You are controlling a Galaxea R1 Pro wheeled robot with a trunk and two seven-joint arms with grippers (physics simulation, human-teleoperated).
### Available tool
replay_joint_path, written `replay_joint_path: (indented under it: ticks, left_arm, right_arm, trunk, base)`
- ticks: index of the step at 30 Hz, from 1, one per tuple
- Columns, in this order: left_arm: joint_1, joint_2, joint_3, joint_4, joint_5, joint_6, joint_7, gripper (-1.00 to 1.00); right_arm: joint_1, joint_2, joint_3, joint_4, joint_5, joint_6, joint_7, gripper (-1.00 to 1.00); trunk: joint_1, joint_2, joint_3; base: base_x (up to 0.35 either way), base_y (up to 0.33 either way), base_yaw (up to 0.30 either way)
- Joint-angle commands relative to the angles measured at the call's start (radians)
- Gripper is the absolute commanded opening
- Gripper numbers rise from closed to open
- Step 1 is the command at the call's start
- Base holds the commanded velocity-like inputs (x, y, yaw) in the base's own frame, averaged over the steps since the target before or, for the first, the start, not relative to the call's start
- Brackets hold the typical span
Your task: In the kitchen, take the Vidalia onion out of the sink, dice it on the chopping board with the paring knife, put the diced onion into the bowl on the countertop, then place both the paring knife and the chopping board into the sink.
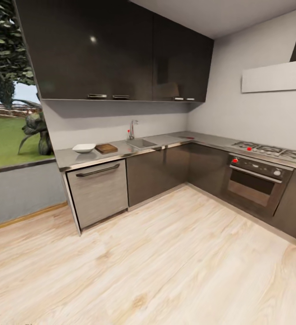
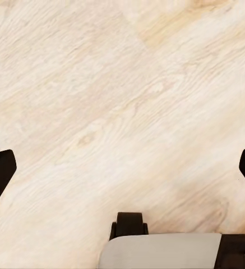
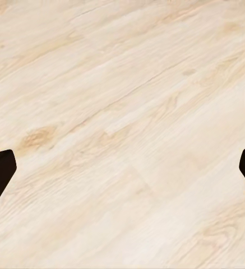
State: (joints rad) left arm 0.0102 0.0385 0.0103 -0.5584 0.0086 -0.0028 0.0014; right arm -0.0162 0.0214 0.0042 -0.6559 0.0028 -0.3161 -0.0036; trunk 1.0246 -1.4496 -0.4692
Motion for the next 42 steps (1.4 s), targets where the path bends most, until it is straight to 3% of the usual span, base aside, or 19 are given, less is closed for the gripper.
replay_joint_path:
  ticks: [1, 42]
  left_arm:
    - [0.001, 0.000, 0.001, -0.002, 0.001, 0.000, 0.000, 1.00]
    - [0.001, 0.000, 0.001, -0.002, 0.001, 0.000, 0.000, 1.00]
  right_arm:
    - [-0.001, 0.000, 0.000, 0.001, 0.000, -0.003, 0.000, 1.00]
    - [-0.001, 0.000, 0.001, 0.001, 0.000, -0.005, 0.000, 1.00]
  trunk:
    - [0.000, 0.000, -0.001]
    - [0.000, 0.000, -0.001]
  base:
    - [0.220, -0.244, 0.251]
    - [0.220, -0.244, 0.251]
